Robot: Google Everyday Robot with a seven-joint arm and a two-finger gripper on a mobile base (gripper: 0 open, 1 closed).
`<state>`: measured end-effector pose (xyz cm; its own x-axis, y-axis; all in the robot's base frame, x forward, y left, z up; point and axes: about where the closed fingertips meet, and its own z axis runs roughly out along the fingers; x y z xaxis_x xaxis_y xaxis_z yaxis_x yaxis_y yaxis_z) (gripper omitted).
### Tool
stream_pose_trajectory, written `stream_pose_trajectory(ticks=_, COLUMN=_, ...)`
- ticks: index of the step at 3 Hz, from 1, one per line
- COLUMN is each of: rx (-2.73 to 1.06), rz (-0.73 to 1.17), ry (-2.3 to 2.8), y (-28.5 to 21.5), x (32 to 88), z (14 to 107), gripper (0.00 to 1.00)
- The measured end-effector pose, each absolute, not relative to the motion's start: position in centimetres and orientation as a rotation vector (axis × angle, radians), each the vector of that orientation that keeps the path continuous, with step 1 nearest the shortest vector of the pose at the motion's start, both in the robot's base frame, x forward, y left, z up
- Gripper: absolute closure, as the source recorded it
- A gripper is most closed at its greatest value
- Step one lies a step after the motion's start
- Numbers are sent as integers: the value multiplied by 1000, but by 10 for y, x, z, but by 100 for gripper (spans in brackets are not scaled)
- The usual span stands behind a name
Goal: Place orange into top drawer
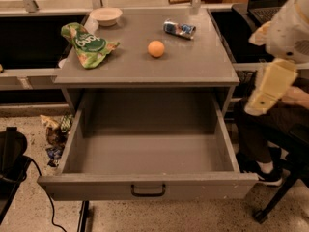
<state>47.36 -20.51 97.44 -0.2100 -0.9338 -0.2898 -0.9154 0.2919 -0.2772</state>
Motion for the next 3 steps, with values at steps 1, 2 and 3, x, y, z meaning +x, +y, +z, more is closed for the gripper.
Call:
stream_pose_trajectory(ticks=1, rx=-1596, rz=30, ry=2104, y=-192, x=531, z=956, gripper=0)
stream_pose_trajectory(ticks=2, rx=-1536, rz=115, ry=2033, y=-172, x=593, z=929, gripper=0)
stream_pose_trajectory(ticks=3, rx=-1536, rz=115, ry=2033, y=-172, x=593, z=929, gripper=0)
